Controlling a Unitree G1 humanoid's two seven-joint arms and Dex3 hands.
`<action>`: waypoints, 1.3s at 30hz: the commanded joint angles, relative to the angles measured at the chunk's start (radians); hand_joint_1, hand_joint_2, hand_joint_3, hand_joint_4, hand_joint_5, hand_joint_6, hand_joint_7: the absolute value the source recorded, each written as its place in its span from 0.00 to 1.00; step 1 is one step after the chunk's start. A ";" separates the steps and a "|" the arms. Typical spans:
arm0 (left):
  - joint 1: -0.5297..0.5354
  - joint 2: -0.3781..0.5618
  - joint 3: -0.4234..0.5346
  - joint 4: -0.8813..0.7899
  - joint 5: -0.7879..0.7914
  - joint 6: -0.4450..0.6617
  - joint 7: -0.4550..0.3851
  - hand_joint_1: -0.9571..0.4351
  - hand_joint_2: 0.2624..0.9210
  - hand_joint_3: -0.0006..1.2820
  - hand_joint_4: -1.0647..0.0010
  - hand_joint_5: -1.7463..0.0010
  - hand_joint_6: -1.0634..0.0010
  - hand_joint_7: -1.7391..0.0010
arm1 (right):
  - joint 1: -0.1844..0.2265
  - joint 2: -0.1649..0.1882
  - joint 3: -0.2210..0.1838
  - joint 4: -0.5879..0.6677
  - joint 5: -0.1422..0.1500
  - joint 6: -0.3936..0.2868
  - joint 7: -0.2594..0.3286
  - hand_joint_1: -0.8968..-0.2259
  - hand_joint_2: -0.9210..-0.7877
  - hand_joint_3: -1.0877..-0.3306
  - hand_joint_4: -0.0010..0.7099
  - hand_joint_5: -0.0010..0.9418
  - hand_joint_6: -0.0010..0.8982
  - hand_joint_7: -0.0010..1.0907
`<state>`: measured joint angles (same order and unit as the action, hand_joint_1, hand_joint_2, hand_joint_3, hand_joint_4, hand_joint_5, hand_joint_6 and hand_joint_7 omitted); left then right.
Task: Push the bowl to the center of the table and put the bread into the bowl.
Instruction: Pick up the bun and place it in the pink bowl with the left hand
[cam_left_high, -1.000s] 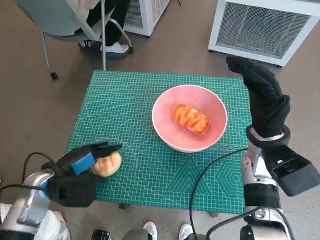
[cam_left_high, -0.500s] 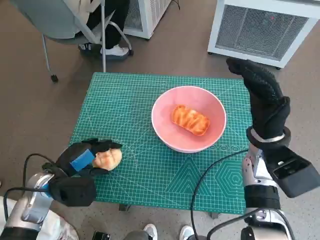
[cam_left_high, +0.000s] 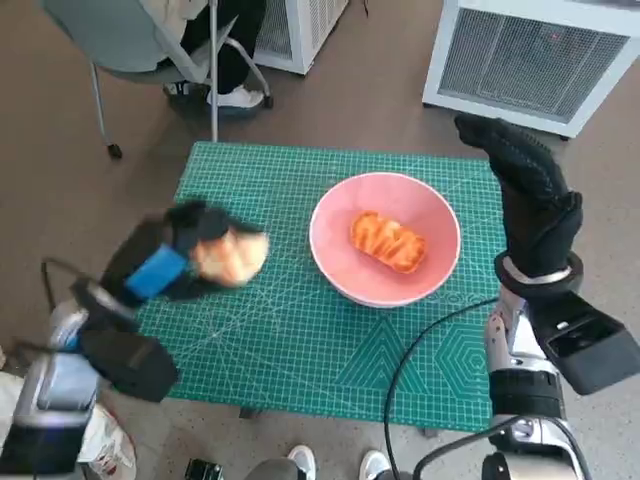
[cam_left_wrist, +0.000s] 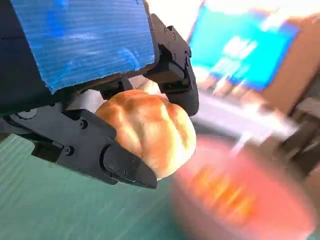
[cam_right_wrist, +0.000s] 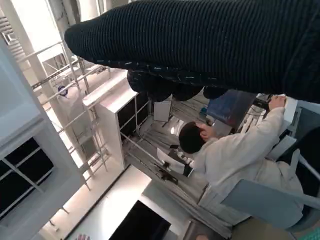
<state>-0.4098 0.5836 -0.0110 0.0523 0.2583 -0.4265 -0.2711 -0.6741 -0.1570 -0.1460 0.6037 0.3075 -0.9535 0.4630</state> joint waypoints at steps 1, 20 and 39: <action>-0.132 -0.077 -0.046 -0.012 0.028 0.021 0.029 0.69 1.00 0.03 0.40 0.30 0.31 0.40 | 0.002 -0.002 0.002 0.015 -0.015 0.012 0.001 0.43 0.00 0.37 0.55 0.00 0.35 0.17; -0.507 -0.288 -0.275 0.568 0.147 -0.139 0.036 0.69 1.00 0.09 0.45 0.30 0.40 0.30 | 0.020 -0.007 0.001 -0.006 0.004 0.012 0.013 0.42 0.00 0.37 0.55 0.00 0.34 0.17; -0.531 -0.299 -0.315 0.535 0.090 0.193 -0.364 0.44 1.00 0.05 0.79 0.98 0.88 0.81 | 0.014 -0.018 -0.023 -0.016 -0.007 0.017 -0.009 0.40 0.00 0.37 0.55 0.00 0.34 0.17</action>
<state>-0.9565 0.2799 -0.3412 0.6218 0.3749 -0.2217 -0.6482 -0.6687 -0.1669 -0.1615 0.5836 0.3090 -0.9499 0.4646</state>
